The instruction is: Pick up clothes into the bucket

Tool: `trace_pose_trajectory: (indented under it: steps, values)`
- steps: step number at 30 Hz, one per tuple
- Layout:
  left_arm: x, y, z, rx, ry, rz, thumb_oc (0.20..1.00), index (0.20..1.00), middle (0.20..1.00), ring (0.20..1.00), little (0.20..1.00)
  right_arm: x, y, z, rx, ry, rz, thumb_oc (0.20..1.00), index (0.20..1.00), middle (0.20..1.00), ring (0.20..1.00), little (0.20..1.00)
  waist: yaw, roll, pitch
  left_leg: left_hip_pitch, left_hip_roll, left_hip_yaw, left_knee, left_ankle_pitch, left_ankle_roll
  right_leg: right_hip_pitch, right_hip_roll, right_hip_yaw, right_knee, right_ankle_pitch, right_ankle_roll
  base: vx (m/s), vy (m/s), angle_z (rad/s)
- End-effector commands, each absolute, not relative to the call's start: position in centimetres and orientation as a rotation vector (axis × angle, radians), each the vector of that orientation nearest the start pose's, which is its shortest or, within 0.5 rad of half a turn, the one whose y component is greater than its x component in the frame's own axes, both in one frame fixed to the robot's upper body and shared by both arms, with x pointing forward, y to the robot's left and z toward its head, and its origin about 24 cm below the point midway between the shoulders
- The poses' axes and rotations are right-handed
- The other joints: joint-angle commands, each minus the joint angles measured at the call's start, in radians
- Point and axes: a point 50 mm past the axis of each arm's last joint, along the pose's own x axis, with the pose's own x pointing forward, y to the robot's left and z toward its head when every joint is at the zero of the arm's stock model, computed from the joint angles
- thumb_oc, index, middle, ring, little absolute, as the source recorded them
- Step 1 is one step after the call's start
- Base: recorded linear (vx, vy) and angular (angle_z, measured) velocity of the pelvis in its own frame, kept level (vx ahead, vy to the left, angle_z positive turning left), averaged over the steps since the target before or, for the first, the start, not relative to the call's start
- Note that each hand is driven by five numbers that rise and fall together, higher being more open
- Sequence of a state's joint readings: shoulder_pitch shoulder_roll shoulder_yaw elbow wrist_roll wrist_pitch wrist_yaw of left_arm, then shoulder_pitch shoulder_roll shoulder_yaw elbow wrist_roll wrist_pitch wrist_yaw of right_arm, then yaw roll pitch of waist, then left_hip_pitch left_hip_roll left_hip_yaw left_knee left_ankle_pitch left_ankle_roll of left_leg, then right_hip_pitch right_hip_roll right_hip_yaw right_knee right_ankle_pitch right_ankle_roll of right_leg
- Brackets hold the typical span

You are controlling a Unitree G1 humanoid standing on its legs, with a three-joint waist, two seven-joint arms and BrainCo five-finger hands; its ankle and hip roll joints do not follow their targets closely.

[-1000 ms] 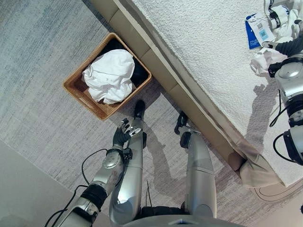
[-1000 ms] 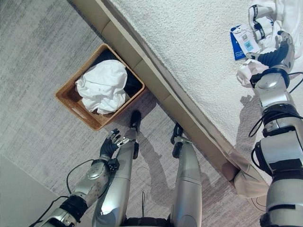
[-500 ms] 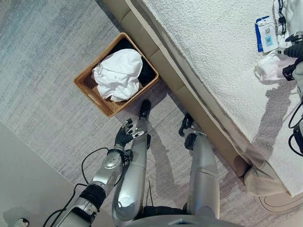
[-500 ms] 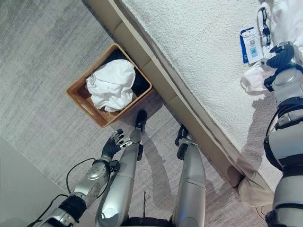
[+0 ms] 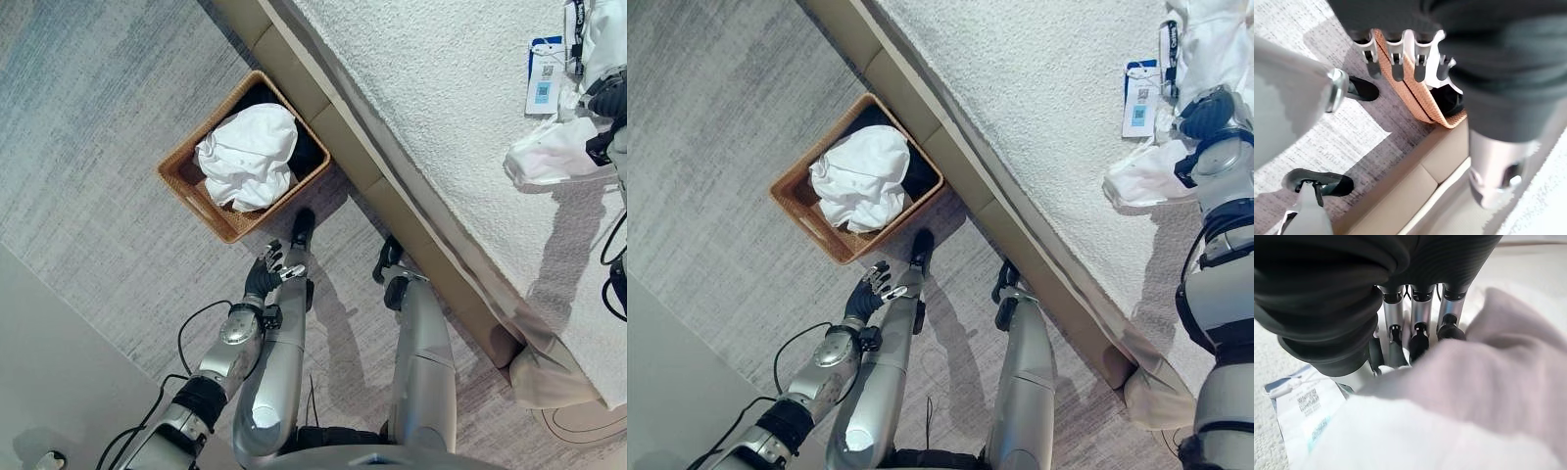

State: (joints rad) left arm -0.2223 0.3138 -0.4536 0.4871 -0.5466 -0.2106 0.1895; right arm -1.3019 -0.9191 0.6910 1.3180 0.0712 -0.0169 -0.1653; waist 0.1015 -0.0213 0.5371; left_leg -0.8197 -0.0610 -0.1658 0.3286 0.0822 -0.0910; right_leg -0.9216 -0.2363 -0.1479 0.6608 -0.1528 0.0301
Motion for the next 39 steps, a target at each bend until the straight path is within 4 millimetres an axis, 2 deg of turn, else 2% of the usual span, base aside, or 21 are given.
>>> trace_pose_trajectory:
  steps: [1, 3, 4, 5, 6, 7, 8, 9, 12, 17, 24, 27, 28, 30, 31, 32, 33, 34, 35, 36, 39]
  values:
    - [27.1, 14.2, -1.0, -0.116, 0.182, -0.066, 1.000, 1.000, 1.000, 1.000, 1.000, 34.5, -38.4, 31.5, -1.172, -0.009, -0.751, 0.200, 0.200, 0.200, 0.200, 0.200, -0.048, 0.037, -0.017, 0.012, 0.008, -0.006, 0.029, -0.066, 0.014, 0.065, 0.019, 0.015, -0.079, 0.029, 0.061, 0.00, 0.000, 0.00]
    - [27.1, 14.4, -0.8, -0.119, 0.174, -0.051, 1.000, 1.000, 1.000, 1.000, 1.000, 34.6, -37.9, 31.9, -1.135, -0.064, -0.753, 0.200, 0.200, 0.200, 0.200, 0.200, -0.051, 0.031, -0.017, 0.019, 0.010, -0.006, 0.023, -0.065, 0.012, 0.073, 0.019, 0.014, -0.087, 0.033, 0.062, -0.01, 0.008, -0.02]
    - [27.2, 14.6, -0.6, -0.125, 0.161, -0.032, 1.000, 1.000, 1.000, 1.000, 1.000, 34.6, -37.3, 33.0, -1.084, -0.162, -0.785, 0.322, 0.322, 0.322, 0.322, 0.322, -0.055, 0.028, -0.017, 0.024, 0.012, -0.003, 0.015, -0.062, 0.011, 0.080, 0.020, 0.012, -0.098, 0.036, 0.064, -0.01, 0.009, -0.04]
    - [27.2, 14.7, -0.6, -0.124, 0.161, -0.032, 1.000, 1.000, 1.000, 1.000, 1.000, 34.6, -37.3, 32.9, -1.083, -0.162, -0.786, 0.485, 0.485, 0.485, 0.485, 0.485, -0.054, 0.027, -0.017, 0.025, 0.012, -0.003, 0.014, -0.061, 0.011, 0.081, 0.020, 0.012, -0.098, 0.036, 0.064, -0.08, 0.049, -0.05]
    - [27.6, 14.9, -0.1, -0.117, 0.139, -0.013, 1.000, 1.000, 1.000, 1.000, 1.000, 34.4, -36.9, 33.7, -1.058, -0.259, -0.842, 1.000, 1.000, 1.000, 1.000, 1.000, -0.056, 0.030, -0.017, -0.002, 0.014, 0.000, 0.001, -0.025, 0.013, 0.059, 0.021, 0.003, -0.116, 0.074, 0.060, -0.01, 0.015, -0.03]
    - [27.3, 14.9, -0.4, -0.118, 0.151, -0.013, 1.000, 1.000, 1.000, 1.000, 1.000, 34.5, -36.9, 33.3, -1.064, -0.248, -0.835, 1.000, 1.000, 1.000, 1.000, 1.000, -0.057, 0.028, -0.017, 0.025, 0.014, 0.000, 0.007, -0.057, 0.011, 0.081, 0.021, 0.012, -0.103, 0.041, 0.066, 0.00, 0.000, 0.00]
    - [27.4, 15.0, -0.3, -0.107, 0.141, -0.003, 1.000, 1.000, 1.000, 1.000, 1.000, 34.4, -36.6, 33.4, -1.045, -0.300, -0.854, 1.000, 1.000, 1.000, 1.000, 1.000, -0.060, 0.028, -0.017, 0.027, 0.015, 0.002, 0.003, -0.056, 0.012, 0.082, 0.021, 0.013, -0.108, 0.043, 0.068, 0.00, 0.000, 0.00]
    - [27.6, 15.2, 0.0, -0.103, 0.126, 0.008, 1.000, 1.000, 1.000, 1.000, 1.000, 34.0, -36.5, 34.0, -1.019, -0.351, -0.883, 1.000, 1.000, 1.000, 1.000, 1.000, -0.062, 0.030, -0.017, 0.003, 0.015, 0.003, -0.006, -0.024, 0.014, 0.063, 0.020, 0.003, -0.123, 0.077, 0.062, -0.07, 0.050, 0.00]
    - [27.6, 15.5, -0.3, -0.080, 0.128, 0.037, 1.000, 1.000, 1.000, 1.000, 1.000, 33.4, -36.6, 33.7, -0.963, -0.442, -0.979, 1.000, 1.000, 1.000, 1.000, 1.000, -0.066, 0.036, -0.017, 0.006, 0.015, 0.006, -0.010, -0.023, 0.017, 0.068, 0.023, 0.005, -0.132, 0.077, 0.066, -0.02, 0.017, 0.00]
    - [27.4, 15.4, -0.6, -0.074, 0.137, 0.048, 1.000, 1.000, 1.000, 1.000, 1.000, 33.1, -37.2, 32.6, -0.938, -0.428, -1.025, 1.000, 1.000, 1.000, 1.000, 1.000, -0.064, 0.039, -0.017, 0.009, 0.016, 0.007, -0.016, -0.023, 0.017, 0.070, 0.023, 0.006, -0.140, 0.080, 0.069, 0.00, 0.014, -0.02]
    - [27.4, 15.1, -0.9, -0.072, 0.150, 0.052, 1.000, 1.000, 1.000, 1.000, 1.000, 33.0, -38.6, 29.9, -0.921, -0.318, -1.050, 1.000, 1.000, 1.000, 1.000, 1.000, -0.067, 0.041, -0.017, 0.006, 0.017, 0.011, -0.018, -0.020, 0.017, 0.069, 0.025, 0.008, -0.145, 0.082, 0.070, 0.00, 0.006, -0.02]
    - [27.4, 15.0, -1.0, -0.070, 0.157, 0.048, 1.000, 1.000, 1.000, 1.000, 1.000, 33.0, -39.6, 27.8, -0.967, -0.195, -1.023, 1.000, 1.000, 1.000, 1.000, 1.000, -0.068, 0.042, -0.017, 0.002, 0.017, 0.012, -0.019, -0.019, 0.017, 0.066, 0.026, 0.007, -0.146, 0.085, 0.069, 0.00, 0.000, 0.00]
    - [27.4, 15.0, -1.0, -0.070, 0.157, 0.048, 1.000, 1.000, 1.000, 1.000, 1.000, 33.0, -39.6, 27.9, -0.967, -0.196, -1.023, 1.000, 1.000, 1.000, 1.000, 1.000, -0.068, 0.042, -0.017, 0.002, 0.017, 0.012, -0.019, -0.019, 0.017, 0.066, 0.026, 0.007, -0.146, 0.085, 0.069, 0.00, 0.000, 0.00]
    - [27.3, 15.0, -1.3, -0.069, 0.169, 0.047, 1.000, 1.000, 1.000, 1.000, 1.000, 33.0, -40.1, 26.9, -0.976, -0.123, -0.994, 1.000, 1.000, 1.000, 1.000, 1.000, -0.067, 0.041, -0.017, -0.001, 0.017, 0.012, -0.017, -0.018, 0.016, 0.066, 0.026, 0.006, -0.149, 0.087, 0.068, 0.04, -0.016, 0.00]
    - [26.9, 14.9, -1.7, -0.070, 0.189, 0.039, 1.000, 1.000, 1.000, 1.000, 1.000, 33.0, -40.4, 25.5, -0.989, -0.038, -0.943, 1.000, 1.000, 1.000, 1.000, 1.000, -0.069, 0.038, -0.017, 0.024, 0.016, 0.012, -0.009, -0.050, 0.013, 0.087, 0.026, 0.013, -0.137, 0.056, 0.073, 0.07, -0.033, -0.01]
    - [26.8, 14.8, -1.8, -0.071, 0.195, 0.033, 1.000, 1.000, 1.000, 1.000, 1.000, 33.1, -40.4, 25.1, -0.982, -0.012, -0.919, 1.000, 1.000, 1.000, 1.000, 1.000, -0.068, 0.038, -0.017, 0.022, 0.016, 0.013, -0.010, -0.050, 0.013, 0.085, 0.027, 0.013, -0.138, 0.057, 0.073, 0.00, 0.000, 0.00]
    - [27.1, 14.8, -1.5, -0.070, 0.182, 0.032, 1.000, 1.000, 1.000, 1.000, 1.000, 33.1, -40.4, 25.5, -0.975, -0.023, -0.925, 1.000, 1.000, 1.000, 1.000, 1.000, -0.067, 0.041, -0.017, -0.006, 0.016, 0.013, -0.016, -0.018, 0.015, 0.062, 0.026, 0.006, -0.151, 0.090, 0.067, 0.00, 0.000, 0.00]
    - [26.6, 14.7, -2.0, -0.069, 0.207, 0.017, 1.000, 1.000, 1.000, 1.000, 1.000, 33.0, -40.8, 24.1, -0.987, 0.068, -0.872, 1.000, 1.000, 1.000, 1.000, 1.000, -0.067, 0.038, -0.017, 0.023, 0.015, 0.013, -0.010, -0.051, 0.012, 0.087, 0.027, 0.012, -0.140, 0.057, 0.073, -0.07, 0.016, -0.02]
    - [27.0, 14.7, -1.6, -0.068, 0.192, 0.016, 1.000, 1.000, 1.000, 1.000, 1.000, 33.0, -40.8, 24.6, -0.979, 0.056, -0.879, 1.000, 1.000, 1.000, 1.000, 1.000, -0.065, 0.041, -0.017, -0.007, 0.015, 0.013, -0.017, -0.017, 0.014, 0.062, 0.027, 0.004, -0.154, 0.092, 0.066, 0.07, -0.036, -0.03]
    - [26.6, 14.7, -2.1, -0.067, 0.213, 0.005, 1.000, 1.000, 1.000, 1.000, 1.000, 33.2, -40.8, 23.7, -1.003, 0.109, -0.833, 1.000, 1.000, 1.000, 1.000, 1.000, -0.065, 0.037, -0.017, 0.022, 0.016, 0.013, -0.012, -0.049, 0.012, 0.087, 0.028, 0.011, -0.143, 0.058, 0.072, 0.00, -0.012, -0.04]
    - [26.6, 14.5, -2.3, -0.068, 0.227, -0.028, 1.000, 1.000, 1.000, 1.000, 1.000, 33.6, -40.5, 22.7, -1.006, 0.184, -0.740, 1.000, 1.000, 1.000, 1.000, 1.000, -0.061, 0.040, -0.017, 0.017, 0.016, 0.013, -0.011, -0.046, 0.011, 0.083, 0.029, 0.011, -0.144, 0.060, 0.070, 0.03, -0.019, -0.03]
